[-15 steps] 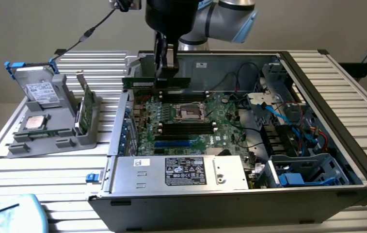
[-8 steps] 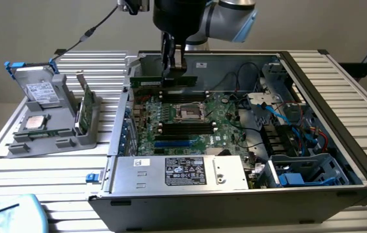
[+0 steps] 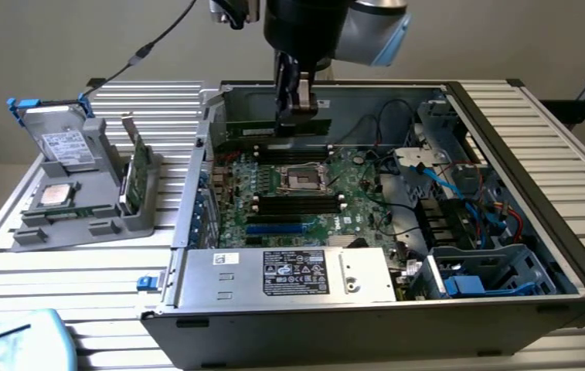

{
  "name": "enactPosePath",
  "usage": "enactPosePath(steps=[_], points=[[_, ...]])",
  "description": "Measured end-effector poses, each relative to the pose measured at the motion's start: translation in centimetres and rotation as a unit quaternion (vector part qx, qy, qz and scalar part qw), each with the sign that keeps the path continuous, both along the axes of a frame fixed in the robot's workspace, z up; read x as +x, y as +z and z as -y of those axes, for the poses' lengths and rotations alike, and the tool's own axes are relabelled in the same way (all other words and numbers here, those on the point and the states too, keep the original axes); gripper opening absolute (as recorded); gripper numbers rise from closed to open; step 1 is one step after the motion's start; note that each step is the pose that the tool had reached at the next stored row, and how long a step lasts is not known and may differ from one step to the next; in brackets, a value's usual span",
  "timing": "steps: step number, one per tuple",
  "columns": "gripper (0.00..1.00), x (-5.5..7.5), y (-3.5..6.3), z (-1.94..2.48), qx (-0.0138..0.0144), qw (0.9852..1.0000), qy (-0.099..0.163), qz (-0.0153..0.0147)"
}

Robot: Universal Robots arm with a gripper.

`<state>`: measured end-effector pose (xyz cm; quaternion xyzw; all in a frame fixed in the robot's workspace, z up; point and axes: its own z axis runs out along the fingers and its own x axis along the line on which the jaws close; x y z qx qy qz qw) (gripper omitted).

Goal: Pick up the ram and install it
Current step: 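Pick up the ram and move it above insertion slot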

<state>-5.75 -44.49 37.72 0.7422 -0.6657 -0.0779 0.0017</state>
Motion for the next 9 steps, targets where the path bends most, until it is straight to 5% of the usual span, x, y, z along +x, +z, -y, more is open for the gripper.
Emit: enactPosePath(steps=[4,9], points=[[0.15,1.0,-0.06,0.00,0.0041,1.0000,0.000,0.0025],[0.15,1.9,-0.29,0.00,0.0040,0.9999,-0.002,0.0091]])
